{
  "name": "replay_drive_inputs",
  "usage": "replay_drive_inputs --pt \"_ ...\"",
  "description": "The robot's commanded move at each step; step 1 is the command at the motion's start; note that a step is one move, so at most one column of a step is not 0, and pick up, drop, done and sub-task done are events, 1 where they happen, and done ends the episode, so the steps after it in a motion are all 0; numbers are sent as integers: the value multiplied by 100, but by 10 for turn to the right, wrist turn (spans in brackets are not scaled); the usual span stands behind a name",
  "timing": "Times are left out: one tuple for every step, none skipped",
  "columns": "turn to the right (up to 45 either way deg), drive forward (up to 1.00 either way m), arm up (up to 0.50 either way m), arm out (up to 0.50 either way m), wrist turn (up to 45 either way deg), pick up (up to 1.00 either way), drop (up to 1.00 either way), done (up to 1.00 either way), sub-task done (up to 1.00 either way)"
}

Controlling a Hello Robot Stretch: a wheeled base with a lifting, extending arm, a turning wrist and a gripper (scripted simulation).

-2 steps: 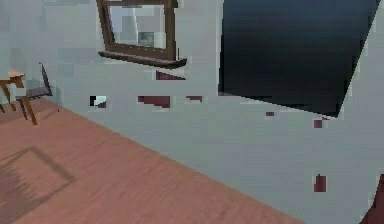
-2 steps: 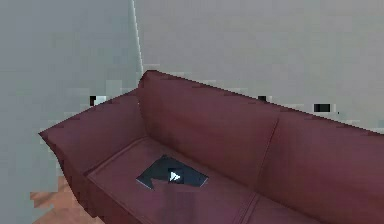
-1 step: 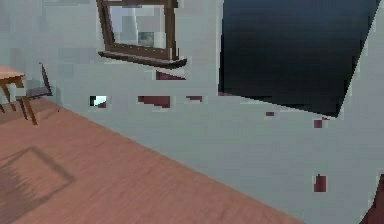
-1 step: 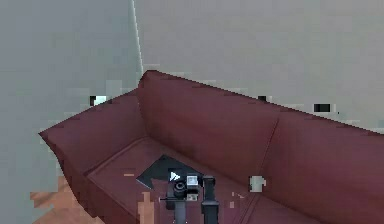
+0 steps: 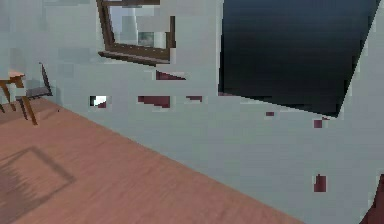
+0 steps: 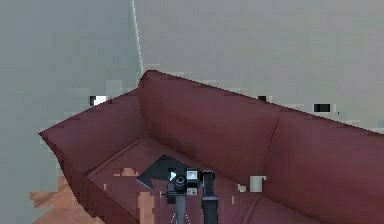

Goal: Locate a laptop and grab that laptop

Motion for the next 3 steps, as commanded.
replay_drive_inputs --pt "0 0 0 0 450 0 0 0 0" --pt "0 0 0 0 450 0 0 0 0" --pt "0 0 0 0 450 0 0 0 0"
